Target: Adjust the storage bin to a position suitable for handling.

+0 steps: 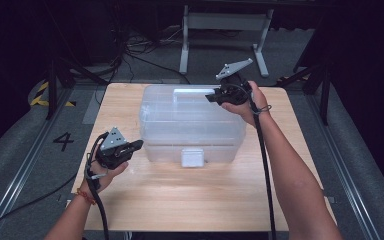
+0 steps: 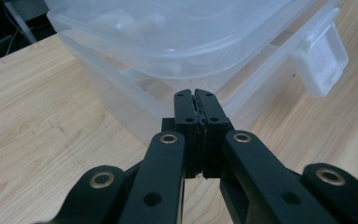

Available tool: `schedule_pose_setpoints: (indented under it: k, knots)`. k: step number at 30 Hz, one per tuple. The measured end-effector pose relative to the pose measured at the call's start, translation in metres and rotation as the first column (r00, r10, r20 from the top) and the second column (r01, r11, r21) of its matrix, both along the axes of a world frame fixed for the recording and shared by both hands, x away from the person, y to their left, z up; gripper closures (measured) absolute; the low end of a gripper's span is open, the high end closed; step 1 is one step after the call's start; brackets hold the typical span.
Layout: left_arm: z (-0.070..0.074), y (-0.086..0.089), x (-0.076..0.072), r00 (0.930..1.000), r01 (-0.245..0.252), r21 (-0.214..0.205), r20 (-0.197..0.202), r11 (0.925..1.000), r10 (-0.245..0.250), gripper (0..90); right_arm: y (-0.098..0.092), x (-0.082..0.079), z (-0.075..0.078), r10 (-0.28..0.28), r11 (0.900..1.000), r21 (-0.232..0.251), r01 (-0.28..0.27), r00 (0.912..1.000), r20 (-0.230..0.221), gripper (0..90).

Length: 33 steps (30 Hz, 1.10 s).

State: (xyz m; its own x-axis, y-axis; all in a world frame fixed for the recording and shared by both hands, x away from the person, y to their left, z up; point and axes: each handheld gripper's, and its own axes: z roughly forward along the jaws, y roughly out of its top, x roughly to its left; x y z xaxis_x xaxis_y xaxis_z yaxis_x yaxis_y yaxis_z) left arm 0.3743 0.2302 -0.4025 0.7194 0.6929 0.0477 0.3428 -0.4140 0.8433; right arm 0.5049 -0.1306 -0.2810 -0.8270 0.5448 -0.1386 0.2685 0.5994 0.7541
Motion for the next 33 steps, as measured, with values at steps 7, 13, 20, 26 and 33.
schedule_pose_setpoints:
  k: [7,13,20,26,33]
  knots:
    - [-0.001,-0.001,0.003,0.9997,-0.013,-0.024,0.022,0.9996,0.013,89.7,-0.001,0.000,0.000,-0.004,1.0000,0.003,0.004,1.0000,0.001,74.0]
    - [0.000,-0.001,0.003,0.9995,-0.014,-0.048,0.026,0.9988,0.015,89.7,-0.001,0.000,0.000,-0.006,1.0000,0.006,0.006,1.0000,0.001,73.9]
    - [0.000,0.000,0.003,0.9991,-0.016,-0.046,0.038,0.9988,0.018,89.9,0.000,-0.002,0.000,-0.013,0.9999,-0.008,0.013,0.9998,0.014,73.2]
    - [0.000,0.000,0.004,0.9989,-0.014,-0.051,0.044,0.9986,0.016,89.9,-0.005,-0.006,0.002,-0.032,0.9994,0.015,0.032,0.9987,0.040,66.4]
    - [0.000,-0.001,0.003,0.9988,-0.011,-0.048,0.048,0.9988,0.013,89.9,-0.025,-0.023,0.003,-0.058,0.9973,0.049,0.054,0.9949,0.083,63.0]
